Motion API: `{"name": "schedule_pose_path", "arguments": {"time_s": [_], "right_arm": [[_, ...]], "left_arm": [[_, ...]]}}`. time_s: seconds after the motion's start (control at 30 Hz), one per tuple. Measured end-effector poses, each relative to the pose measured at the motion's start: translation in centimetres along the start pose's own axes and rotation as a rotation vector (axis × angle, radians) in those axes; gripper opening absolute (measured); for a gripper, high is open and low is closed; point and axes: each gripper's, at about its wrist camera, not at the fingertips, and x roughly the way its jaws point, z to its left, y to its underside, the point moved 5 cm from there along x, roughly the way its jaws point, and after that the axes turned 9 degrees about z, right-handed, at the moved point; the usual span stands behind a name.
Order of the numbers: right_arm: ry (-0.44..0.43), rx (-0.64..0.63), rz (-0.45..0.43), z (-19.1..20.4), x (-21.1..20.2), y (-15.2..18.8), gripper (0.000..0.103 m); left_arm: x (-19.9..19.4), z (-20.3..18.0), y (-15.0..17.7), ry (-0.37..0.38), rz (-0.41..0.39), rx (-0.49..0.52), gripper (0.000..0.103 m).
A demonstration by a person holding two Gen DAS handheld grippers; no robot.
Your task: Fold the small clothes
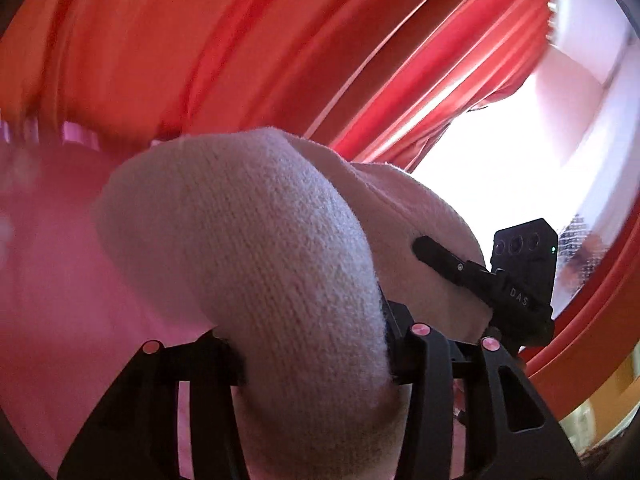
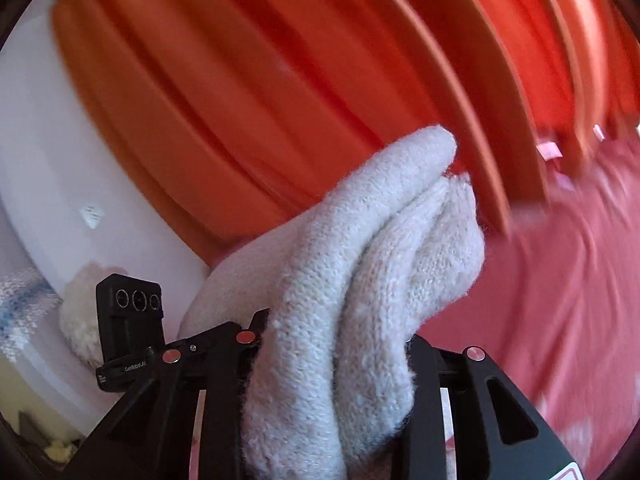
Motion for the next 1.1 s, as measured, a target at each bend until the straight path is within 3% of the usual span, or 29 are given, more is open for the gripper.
{"name": "schedule_pose_path", "arguments": {"time_s": [0.07, 0.1, 0.13, 0.17, 0.2, 0.23, 0.3, 0.33, 0.4, 0.47, 0.57, 0.6, 0.7, 0.8, 0.93, 1.0, 1.03, 1.07, 1.1], "right_arm": [[-0.007, 0.008, 0.001, 0.7, 2.4, -1.2, 0.034], [0.011, 0.01, 0.024, 0.4, 4.8, -1.2, 0.04], [0.051, 0.018, 0.06, -0.4, 7.7, -0.9, 0.054], [0.074, 0.029, 0.086, -1.3, 9.6, -0.3, 0.074], [0.134, 0.054, 0.13, -3.3, 13.2, 0.8, 0.076], [0.216, 0.089, 0.178, -5.4, 16.0, 2.3, 0.076], [0.322, 0.177, 0.279, -9.3, 19.8, 6.1, 0.071], [0.286, 0.213, 0.295, -10.1, 20.6, 7.3, 0.07], [0.224, 0.241, 0.299, -10.9, 21.2, 8.7, 0.07], [0.25, 0.214, 0.296, -11.1, 22.0, 8.1, 0.071], [0.23, 0.213, 0.325, -10.9, 24.3, 6.8, 0.078], [0.215, 0.216, 0.352, -11.2, 25.9, 6.5, 0.079], [0.205, 0.242, 0.421, -11.7, 29.8, 7.3, 0.078], [0.164, 0.249, 0.403, -11.8, 30.3, 7.7, 0.078], [0.2, 0.226, 0.388, -13.0, 29.8, 6.8, 0.087], [0.112, 0.266, 0.44, -13.7, 31.0, 7.6, 0.09], [0.077, 0.284, 0.444, -13.8, 31.7, 7.7, 0.093], [0.055, 0.275, 0.452, -13.5, 32.0, 7.6, 0.089], [0.037, 0.259, 0.453, -13.0, 32.3, 7.4, 0.078]], "left_arm": [[-1.5, 1.3, -1.4, -0.05, -0.009, 0.011, 0.049], [-2.0, 2.6, -1.7, -0.081, -0.004, -0.004, 0.057], [-1.4, 5.1, -1.9, -0.129, 0.016, -0.038, 0.07], [-0.6, 7.8, -1.6, -0.174, 0.044, -0.074, 0.079], [0.3, 10.3, -1.0, -0.212, 0.071, -0.108, 0.091], [1.9, 14.7, 0.5, -0.301, 0.121, -0.183, 0.09], [3.6, 22.0, 4.4, -0.522, 0.191, -0.376, 0.072], [3.5, 23.6, 5.9, -0.527, 0.194, -0.442, 0.072], [2.6, 25.0, 8.0, -0.427, 0.112, -0.558, 0.072], [1.3, 24.6, 8.6, -0.374, 0.021, -0.591, 0.074], [1.6, 22.9, 6.8, -0.386, -0.04, -0.541, 0.077], [1.9, 22.6, 7.5, -0.39, -0.041, -0.528, 0.081], [2.9, 22.1, 6.9, -0.474, -0.032, -0.458, 0.085], [4.0, 24.1, 6.5, -0.537, 0.017, -0.43, 0.087], [4.2, 27.3, 8.1, -0.4, 0.046, -0.569, 0.095], [4.9, 28.6, 8.0, -0.313, 0.051, -0.621, 0.097], [4.9, 28.5, 7.7, -0.3, 0.051, -0.61, 0.095], [5.1, 28.4, 7.3, -0.281, 0.058, -0.589, 0.09], [5.4, 28.1, 6.8, -0.241, 0.069, -0.565, 0.073]]}}
